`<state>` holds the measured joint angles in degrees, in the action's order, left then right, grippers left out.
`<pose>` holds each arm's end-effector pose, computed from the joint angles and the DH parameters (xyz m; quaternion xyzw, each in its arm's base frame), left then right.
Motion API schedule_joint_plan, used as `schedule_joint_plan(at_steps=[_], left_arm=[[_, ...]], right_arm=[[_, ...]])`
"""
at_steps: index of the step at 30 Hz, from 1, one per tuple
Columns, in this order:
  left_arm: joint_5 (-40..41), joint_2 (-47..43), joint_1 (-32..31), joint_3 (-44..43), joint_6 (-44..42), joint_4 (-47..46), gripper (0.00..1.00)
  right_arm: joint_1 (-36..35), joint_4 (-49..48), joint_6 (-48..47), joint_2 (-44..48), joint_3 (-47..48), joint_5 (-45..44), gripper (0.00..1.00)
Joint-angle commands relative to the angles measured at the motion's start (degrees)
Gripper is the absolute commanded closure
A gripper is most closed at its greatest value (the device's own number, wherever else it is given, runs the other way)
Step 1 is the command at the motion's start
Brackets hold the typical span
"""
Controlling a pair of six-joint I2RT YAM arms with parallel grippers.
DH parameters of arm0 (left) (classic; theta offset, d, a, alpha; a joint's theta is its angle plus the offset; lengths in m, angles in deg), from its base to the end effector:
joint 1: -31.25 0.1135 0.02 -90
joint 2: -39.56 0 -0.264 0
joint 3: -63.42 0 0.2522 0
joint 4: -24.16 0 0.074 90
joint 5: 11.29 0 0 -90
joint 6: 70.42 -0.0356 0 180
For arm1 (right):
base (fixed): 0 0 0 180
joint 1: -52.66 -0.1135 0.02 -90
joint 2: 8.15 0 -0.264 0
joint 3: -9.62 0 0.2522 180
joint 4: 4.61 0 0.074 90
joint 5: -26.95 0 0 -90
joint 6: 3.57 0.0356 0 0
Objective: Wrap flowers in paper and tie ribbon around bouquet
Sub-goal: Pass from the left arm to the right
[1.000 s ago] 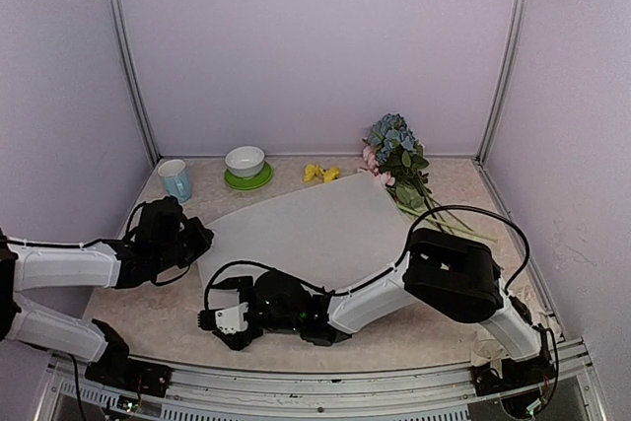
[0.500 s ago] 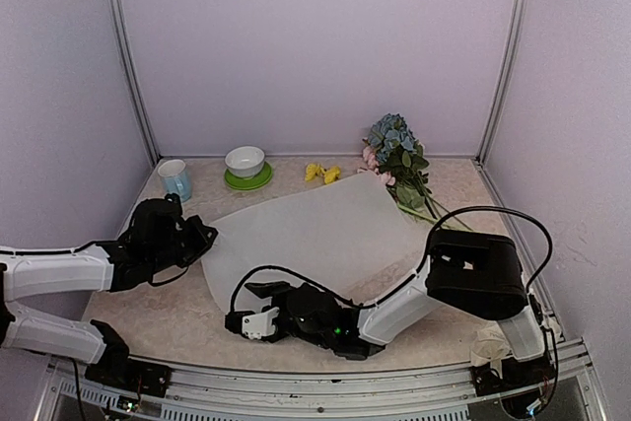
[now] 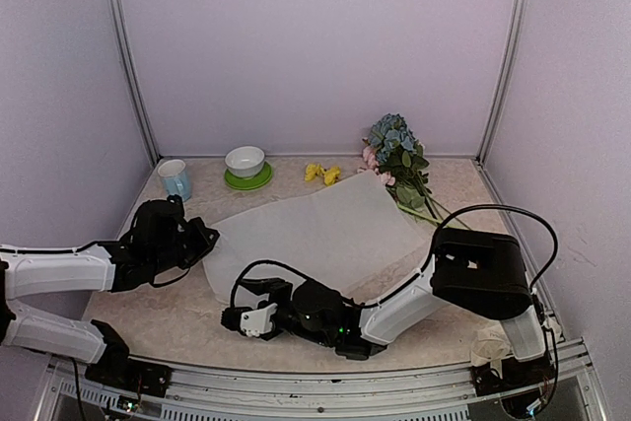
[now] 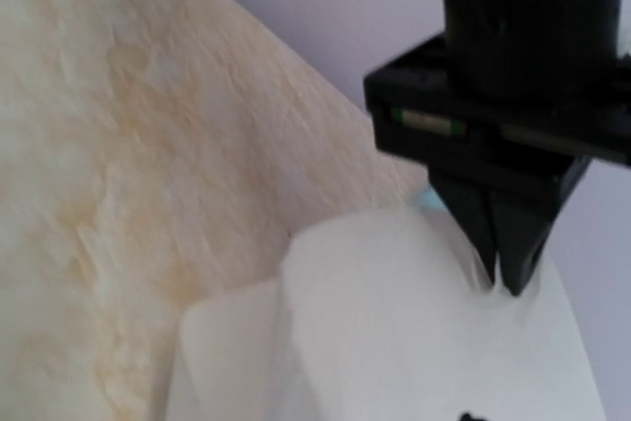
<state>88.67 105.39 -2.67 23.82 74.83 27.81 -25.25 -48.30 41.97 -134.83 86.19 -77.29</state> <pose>0.1965 -0.1247 0.1886 -0.2023 0.8393 -0.2968 0.4081 0.1022 0.4355 0.1196 -0.6084 0.4290 0.1018 0.6599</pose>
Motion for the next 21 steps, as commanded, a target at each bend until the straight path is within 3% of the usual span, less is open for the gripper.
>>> schedule_joint_plan(at_steps=[1,5,12,16,21], left_arm=[[1.11,-0.31,-0.35,0.62,-0.97,0.29,1.00],[1.16,-0.76,-0.29,1.25,-1.06,0.26,1.00],[1.46,-1.85,-0.11,2.09,-1.28,0.16,1.00],[1.15,-1.75,0.40,2.70,-1.37,-0.06,1.00],[0.64,-1.09,0.75,2.90,-1.54,-0.68,1.00]], right_arm=[[0.04,-3.46,3.72,0.45,1.96,3.88,0.40],[0.06,-3.13,4.86,-0.13,3.32,5.45,0.40],[0.49,-0.88,2.56,-0.81,3.73,-0.25,0.49],[0.49,0.65,0.47,-0.15,3.35,-3.03,0.65],[0.50,2.69,0.65,1.57,1.88,-5.08,1.00]])
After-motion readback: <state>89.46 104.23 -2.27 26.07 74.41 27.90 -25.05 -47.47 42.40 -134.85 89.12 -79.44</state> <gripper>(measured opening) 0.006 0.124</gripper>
